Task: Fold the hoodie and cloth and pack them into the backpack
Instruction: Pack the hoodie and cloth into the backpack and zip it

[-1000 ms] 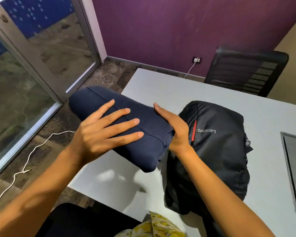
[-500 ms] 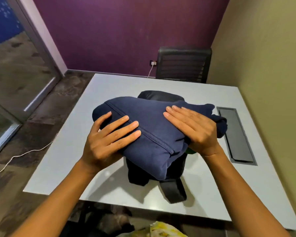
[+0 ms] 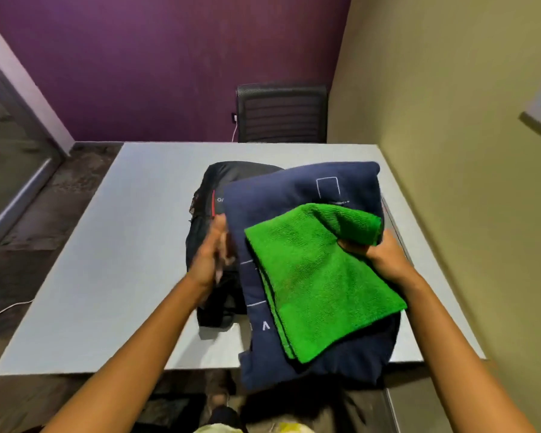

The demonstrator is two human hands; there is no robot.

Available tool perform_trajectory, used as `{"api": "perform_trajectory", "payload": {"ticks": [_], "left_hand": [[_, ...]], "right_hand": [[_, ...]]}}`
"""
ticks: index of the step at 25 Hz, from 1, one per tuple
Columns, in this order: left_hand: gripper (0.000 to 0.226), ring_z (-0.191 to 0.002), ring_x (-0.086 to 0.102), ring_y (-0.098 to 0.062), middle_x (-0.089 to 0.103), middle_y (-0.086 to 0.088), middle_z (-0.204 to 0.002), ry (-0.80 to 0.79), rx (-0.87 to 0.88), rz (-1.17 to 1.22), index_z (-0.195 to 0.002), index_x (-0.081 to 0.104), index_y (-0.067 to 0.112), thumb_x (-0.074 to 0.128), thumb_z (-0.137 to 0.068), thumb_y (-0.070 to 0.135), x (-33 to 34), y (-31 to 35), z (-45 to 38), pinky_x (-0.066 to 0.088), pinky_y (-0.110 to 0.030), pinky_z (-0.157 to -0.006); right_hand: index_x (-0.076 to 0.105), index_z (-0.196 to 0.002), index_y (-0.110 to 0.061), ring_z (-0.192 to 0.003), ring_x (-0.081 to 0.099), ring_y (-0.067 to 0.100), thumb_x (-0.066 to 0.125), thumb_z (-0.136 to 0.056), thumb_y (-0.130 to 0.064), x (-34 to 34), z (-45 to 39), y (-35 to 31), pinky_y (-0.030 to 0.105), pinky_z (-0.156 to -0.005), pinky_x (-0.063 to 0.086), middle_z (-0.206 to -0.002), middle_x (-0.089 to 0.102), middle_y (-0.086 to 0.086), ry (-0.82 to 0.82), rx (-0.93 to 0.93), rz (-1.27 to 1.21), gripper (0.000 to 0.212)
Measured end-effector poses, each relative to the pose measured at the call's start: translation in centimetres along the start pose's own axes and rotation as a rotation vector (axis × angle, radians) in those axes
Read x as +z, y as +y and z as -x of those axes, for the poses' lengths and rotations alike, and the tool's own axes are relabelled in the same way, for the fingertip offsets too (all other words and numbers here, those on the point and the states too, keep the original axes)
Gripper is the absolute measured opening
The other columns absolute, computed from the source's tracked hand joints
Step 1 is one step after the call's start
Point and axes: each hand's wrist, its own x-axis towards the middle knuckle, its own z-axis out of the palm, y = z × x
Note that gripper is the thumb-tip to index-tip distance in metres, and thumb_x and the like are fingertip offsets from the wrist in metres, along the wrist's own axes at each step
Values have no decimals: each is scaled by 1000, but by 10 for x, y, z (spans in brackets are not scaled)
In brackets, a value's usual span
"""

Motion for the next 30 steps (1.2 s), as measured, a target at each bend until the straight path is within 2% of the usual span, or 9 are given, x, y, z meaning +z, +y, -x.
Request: {"api": "perform_trajectory", "payload": {"ticks": [2, 4, 9, 13, 16, 18, 22, 25, 30], "left_hand": [[83, -80, 75, -16, 78, -6, -94, -48, -273, 133, -100, 80, 22, 91, -31, 67, 4, -40, -1, 62, -29, -69], [98, -89, 75, -23, 76, -13, -106, -20, -389, 93, -113, 73, 12, 95, -30, 60, 1, -70, -2, 62, -39, -78], [51, -104, 72, -21, 74, -7, -117, -56, -325, -322, -119, 68, 14, 87, -72, 17, 1, -108, -11, 57, -39, -93], [57, -115, 66, -9, 70, 10, -124, -191, -340, -416, -130, 62, 24, 74, -82, 52, -2, -115, -24, 48, -37, -106], [54, -111, 61, 1, 69, 16, -116, -71, -34, -710, -120, 65, 22, 45, -92, 64, -30, -117, -43, 45, -30, -102], [42, -106, 57, -7, 64, 11, -111, -60, 299, -1144, -116, 62, 21, 51, -93, 55, -67, -115, -56, 45, -32, -96], [75, -134, 42, -24, 49, 1, -137, -501, 431, -1846, -139, 50, 25, 58, -80, 70, -128, -120, -78, 25, -42, -119], [75, -131, 41, -25, 50, 0, -133, -629, 447, -2015, -138, 54, 27, 59, -77, 71, -139, -124, -90, 31, -49, -116], [20, -95, 58, -21, 68, 10, -91, -573, 665, -1976, -101, 77, 30, 67, -87, 41, -127, -122, -104, 33, -32, -84]], "right_hand": [[73, -103, -10, -86, 75, 15, 100, -39, -38, -4, 5, 26, 26, -69, 59, -98, 79, 3, 2, 250, -68, 75], [71, -113, -5, -91, 75, 21, 97, -52, -29, -6, 8, 48, 29, -72, 60, -103, 78, 8, 4, 377, -29, 70], [68, -120, -12, -102, 73, 25, 93, -65, -22, -15, 18, 78, 38, -86, 58, -111, 76, 7, -12, 465, -6, 61], [69, -115, -16, -101, 74, 23, 97, -42, -51, -24, 28, 85, 35, -84, 60, -110, 77, 3, 65, 390, 50, 86], [69, -114, -15, -100, 74, 23, 96, -35, -58, -34, 29, 85, 31, -80, 61, -110, 76, 5, 98, 330, 42, 94], [68, -115, -13, -100, 73, 24, 97, -34, -57, -40, 28, 85, 31, -80, 61, -111, 76, 7, 97, 324, 34, 97], [67, -114, -11, -97, 74, 25, 99, -31, -54, -46, 25, 85, 29, -74, 60, -108, 76, 8, 89, 336, -15, 99], [66, -114, -9, -96, 74, 26, 99, -30, -53, -46, 24, 86, 30, -73, 60, -107, 76, 9, 72, 337, -42, 100], [66, -113, -7, -98, 73, 30, 98, -42, -34, -45, 24, 86, 28, -71, 60, -102, 77, 8, 38, 346, -59, 82]]}}
